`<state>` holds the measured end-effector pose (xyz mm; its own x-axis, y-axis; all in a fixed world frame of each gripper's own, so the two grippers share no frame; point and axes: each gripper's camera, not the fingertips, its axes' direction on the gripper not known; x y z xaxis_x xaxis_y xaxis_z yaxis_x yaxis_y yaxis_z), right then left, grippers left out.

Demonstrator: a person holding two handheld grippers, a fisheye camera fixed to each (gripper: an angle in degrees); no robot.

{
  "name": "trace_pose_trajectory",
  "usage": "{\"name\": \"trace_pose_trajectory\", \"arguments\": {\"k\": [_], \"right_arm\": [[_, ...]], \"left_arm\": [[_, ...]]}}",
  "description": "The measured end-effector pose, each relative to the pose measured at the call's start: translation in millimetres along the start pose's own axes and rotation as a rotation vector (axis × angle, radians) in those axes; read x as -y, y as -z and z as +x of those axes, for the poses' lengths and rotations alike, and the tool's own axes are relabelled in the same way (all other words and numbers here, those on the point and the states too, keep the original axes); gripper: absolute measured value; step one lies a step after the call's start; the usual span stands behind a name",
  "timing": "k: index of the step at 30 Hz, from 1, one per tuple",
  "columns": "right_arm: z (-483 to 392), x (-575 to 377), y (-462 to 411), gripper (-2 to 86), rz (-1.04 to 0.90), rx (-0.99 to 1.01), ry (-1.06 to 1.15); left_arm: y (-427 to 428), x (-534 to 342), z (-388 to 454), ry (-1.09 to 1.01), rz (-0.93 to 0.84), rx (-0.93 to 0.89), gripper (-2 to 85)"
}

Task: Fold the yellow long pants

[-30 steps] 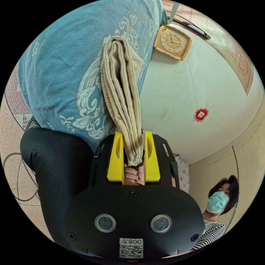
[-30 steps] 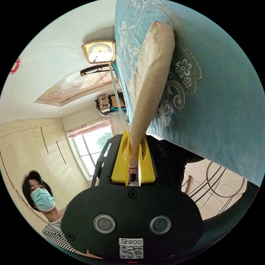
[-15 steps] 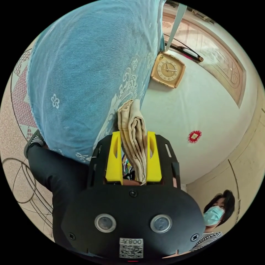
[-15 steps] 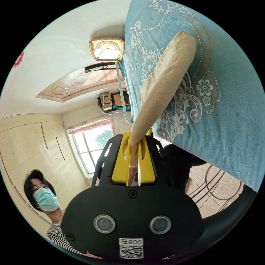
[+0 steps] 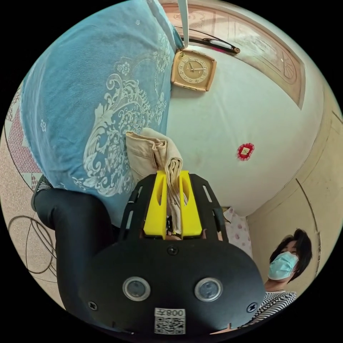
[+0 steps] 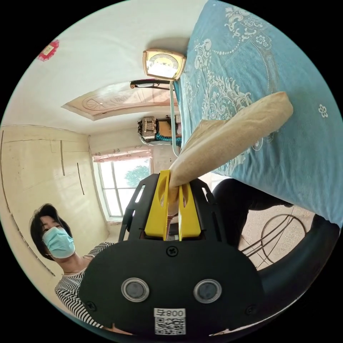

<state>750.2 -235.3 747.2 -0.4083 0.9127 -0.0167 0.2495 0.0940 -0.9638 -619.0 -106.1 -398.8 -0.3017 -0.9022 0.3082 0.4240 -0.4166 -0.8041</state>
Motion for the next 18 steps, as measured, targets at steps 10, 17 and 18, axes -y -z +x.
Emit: {"name": "trace_pose_trajectory", "arguments": {"k": [10,17,18], "right_arm": [[-94.7,-131.6,38.2,0.0,0.101,-0.039,0.164],[-137.7,-221.4,75.8,-0.1,0.229,-0.015,0.200],[-139.8,-227.5,78.6,-0.1,0.239,-0.011,0.198]], "left_arm": [[-84.6,-67.1,-96.4,-0.041,-0.141,-0.081,6.1],[-183.6,-98.9,-193.9,-0.069,-0.292,-0.056,6.1],[-202.1,-101.6,-214.4,-0.065,-0.316,-0.046,6.1]]}}
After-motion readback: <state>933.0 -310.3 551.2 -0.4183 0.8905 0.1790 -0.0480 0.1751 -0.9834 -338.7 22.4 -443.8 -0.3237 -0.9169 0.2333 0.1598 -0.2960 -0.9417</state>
